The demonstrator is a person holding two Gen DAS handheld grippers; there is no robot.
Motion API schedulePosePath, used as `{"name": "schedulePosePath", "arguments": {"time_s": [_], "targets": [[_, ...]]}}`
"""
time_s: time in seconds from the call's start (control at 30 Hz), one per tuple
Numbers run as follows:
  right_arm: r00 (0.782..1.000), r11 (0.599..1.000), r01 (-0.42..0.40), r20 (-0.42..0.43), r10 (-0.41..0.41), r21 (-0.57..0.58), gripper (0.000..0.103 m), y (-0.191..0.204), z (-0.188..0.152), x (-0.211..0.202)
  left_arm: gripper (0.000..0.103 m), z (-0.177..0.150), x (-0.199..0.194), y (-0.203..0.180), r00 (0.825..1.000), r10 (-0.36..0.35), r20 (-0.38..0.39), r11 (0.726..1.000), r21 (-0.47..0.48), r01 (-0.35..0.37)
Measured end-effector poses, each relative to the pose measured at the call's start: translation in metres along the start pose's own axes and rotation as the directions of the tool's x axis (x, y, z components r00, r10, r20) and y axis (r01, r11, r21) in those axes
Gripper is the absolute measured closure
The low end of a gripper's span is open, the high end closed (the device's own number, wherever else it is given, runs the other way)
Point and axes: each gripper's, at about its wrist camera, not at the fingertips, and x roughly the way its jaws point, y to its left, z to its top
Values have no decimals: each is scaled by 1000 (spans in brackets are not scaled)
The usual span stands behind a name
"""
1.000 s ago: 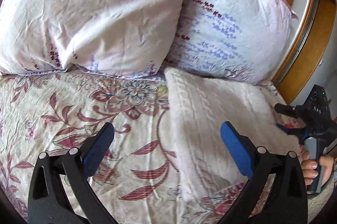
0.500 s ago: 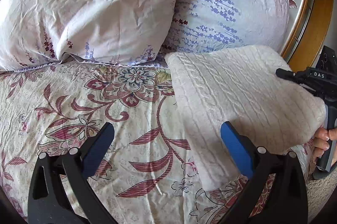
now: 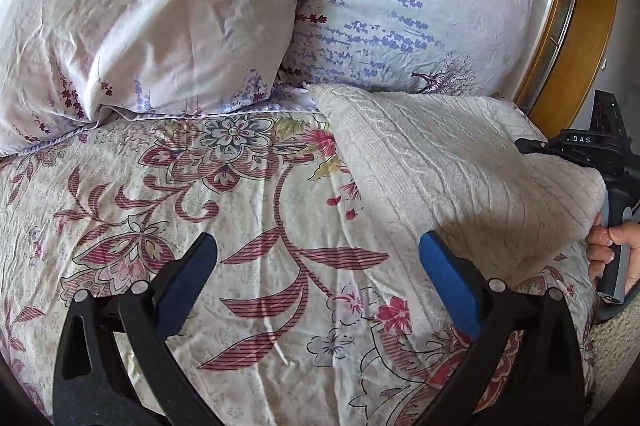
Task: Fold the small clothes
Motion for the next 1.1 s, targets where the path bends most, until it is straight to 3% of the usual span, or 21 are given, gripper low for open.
{"name": "schedulePosePath", "arguments": {"time_s": [0.27, 0.37, 0.43, 0.53, 0.67, 0.83, 0.93, 1.0, 1.03, 1.07, 1.1], "targets": [[998, 993, -41, -34, 45, 111, 77, -26, -3, -2, 2, -1, 4, -5, 997, 76, -10, 996, 36, -76], [1000, 997, 26, 12, -27, 74, 59, -22, 0, -29, 2, -1, 4, -7, 995, 100, -15, 994, 54, -99], [998, 998, 34, 54, -37, 61, 52, -20, -1, -50, 2, -1, 4, -8, 993, 115, -29, 991, 71, -113], [998, 999, 4, 66, -7, 46, 51, -18, -10, -74, 2, -2, 2, -11, 991, 128, -34, 988, 94, -125], [998, 999, -42, 56, 42, -5, 51, -3, -25, -91, 2, 1, -9, -11, 997, 71, -35, 993, 91, -68], [998, 994, -66, 18, 68, -90, 50, 23, -41, -92, 2, -5, -28, -13, 996, -88, -16, 993, 71, 89], [999, 986, -53, -2, 54, -155, 50, 35, -50, -88, 2, -12, -32, -21, 998, -67, -14, 990, 125, 69], [1000, 977, -10, -12, 7, -212, 50, 43, -58, -82, 2, -17, -31, -30, 999, -32, -9, 983, 179, 33], [999, 970, 25, -19, -31, -243, 60, 45, -61, -77, 2, -19, -30, -34, 1000, -20, -13, 979, 201, 23], [997, 960, 66, -21, -74, -273, 87, 46, -65, -72, 2, -21, -28, -39, 1000, -13, -21, 975, 222, 17], [995, 956, 94, -17, -103, -278, 88, 44, -67, -71, 2, -23, -27, -44, 1000, -5, -25, 970, 244, 11]]}}
